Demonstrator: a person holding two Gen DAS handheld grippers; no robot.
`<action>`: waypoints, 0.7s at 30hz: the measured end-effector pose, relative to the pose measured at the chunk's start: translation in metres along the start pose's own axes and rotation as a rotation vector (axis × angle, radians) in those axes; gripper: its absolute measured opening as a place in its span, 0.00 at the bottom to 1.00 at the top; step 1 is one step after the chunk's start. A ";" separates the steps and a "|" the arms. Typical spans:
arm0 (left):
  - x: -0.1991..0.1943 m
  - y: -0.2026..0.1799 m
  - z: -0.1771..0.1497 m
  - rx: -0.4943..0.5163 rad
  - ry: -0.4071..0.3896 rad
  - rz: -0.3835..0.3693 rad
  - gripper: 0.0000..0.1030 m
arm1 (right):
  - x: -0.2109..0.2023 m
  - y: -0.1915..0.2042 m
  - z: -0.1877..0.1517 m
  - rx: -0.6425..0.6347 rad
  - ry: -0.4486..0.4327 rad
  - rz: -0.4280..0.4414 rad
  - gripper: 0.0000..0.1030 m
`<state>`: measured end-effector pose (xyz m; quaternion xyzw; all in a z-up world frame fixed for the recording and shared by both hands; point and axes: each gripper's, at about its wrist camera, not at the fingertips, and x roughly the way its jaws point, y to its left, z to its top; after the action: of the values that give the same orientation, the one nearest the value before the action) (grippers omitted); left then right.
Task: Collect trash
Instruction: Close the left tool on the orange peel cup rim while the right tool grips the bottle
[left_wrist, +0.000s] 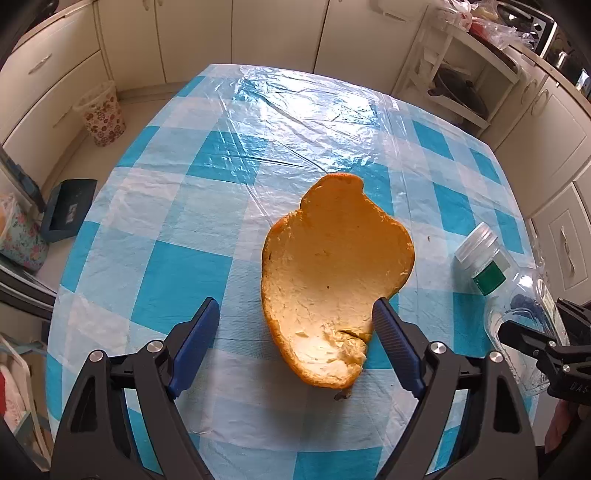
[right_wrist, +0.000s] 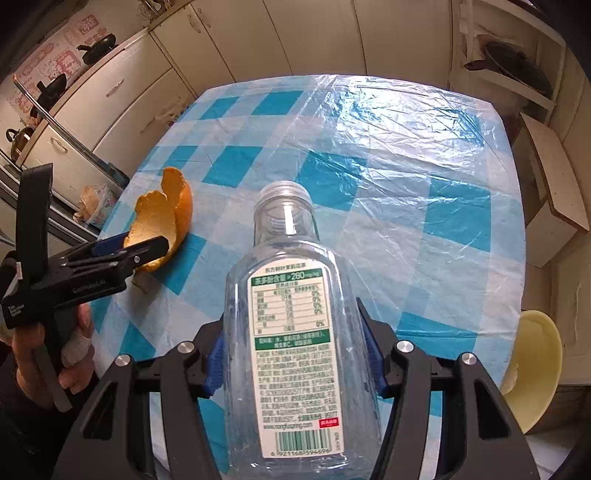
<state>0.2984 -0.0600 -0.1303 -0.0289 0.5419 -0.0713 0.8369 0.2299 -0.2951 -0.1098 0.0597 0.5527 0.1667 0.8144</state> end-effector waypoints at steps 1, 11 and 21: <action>0.000 -0.001 0.000 0.001 0.000 0.001 0.79 | 0.002 0.002 0.000 -0.007 0.008 -0.004 0.56; -0.002 -0.012 -0.002 0.067 -0.024 -0.004 0.32 | 0.003 0.006 -0.003 -0.028 -0.004 0.001 0.56; -0.012 -0.013 -0.003 0.145 -0.019 -0.077 0.13 | 0.000 -0.002 -0.007 -0.020 0.013 -0.019 0.57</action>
<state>0.2893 -0.0708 -0.1193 0.0105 0.5259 -0.1421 0.8385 0.2244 -0.2979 -0.1133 0.0454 0.5569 0.1648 0.8128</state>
